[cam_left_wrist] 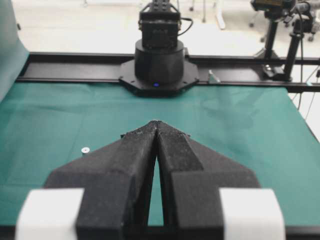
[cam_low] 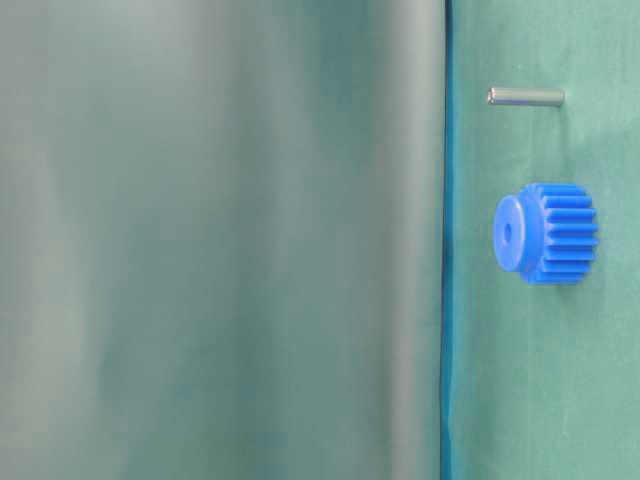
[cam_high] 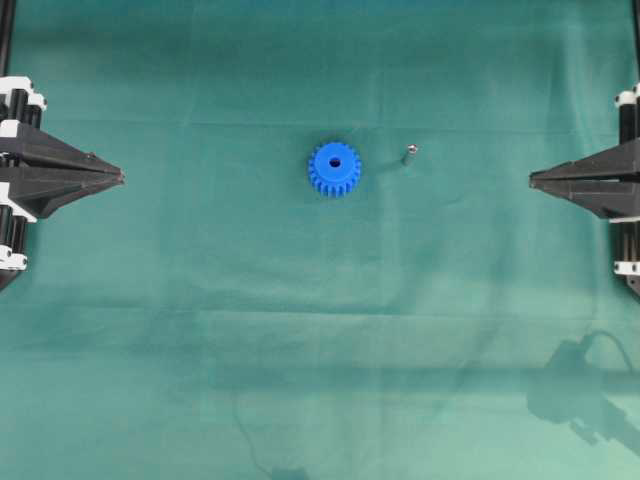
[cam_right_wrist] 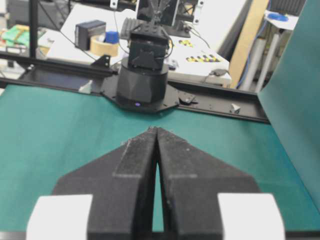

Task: Insert the shaft placed at a random location into the center hole of the small gear at another random location.
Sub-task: 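Move the right gripper to the silver shaft and grasp it upright, then lift the shaft and carry it left over the blue gear, then align the shaft over the gear's center hole and lower it in, then open the right gripper to release the inserted shaft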

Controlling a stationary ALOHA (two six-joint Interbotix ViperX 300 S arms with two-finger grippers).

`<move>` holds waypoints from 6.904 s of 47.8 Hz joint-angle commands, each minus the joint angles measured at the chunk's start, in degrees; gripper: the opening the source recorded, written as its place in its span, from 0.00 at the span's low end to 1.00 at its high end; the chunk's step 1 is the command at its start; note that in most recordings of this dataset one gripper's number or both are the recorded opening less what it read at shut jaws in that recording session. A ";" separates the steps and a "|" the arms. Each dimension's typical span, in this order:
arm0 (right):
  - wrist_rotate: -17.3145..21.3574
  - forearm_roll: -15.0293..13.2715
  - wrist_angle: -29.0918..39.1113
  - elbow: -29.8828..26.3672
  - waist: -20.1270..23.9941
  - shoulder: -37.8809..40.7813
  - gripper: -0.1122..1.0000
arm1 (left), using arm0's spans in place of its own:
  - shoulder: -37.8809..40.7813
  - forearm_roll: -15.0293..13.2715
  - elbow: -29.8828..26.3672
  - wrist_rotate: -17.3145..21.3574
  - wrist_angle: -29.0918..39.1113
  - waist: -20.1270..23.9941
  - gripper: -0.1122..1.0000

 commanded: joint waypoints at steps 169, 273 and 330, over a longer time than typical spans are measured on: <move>-0.18 10.02 -10.46 -19.51 -12.30 53.70 0.22 | -1.05 -2.11 1.49 -0.44 -0.09 -0.09 0.10; -0.09 11.16 -8.44 -26.02 -11.07 65.65 0.22 | -1.14 -2.11 1.58 -0.44 0.18 -0.09 0.10; 0.00 11.16 -7.56 -26.81 -11.07 62.14 0.76 | -1.14 -2.11 1.49 -0.44 1.14 -0.09 0.10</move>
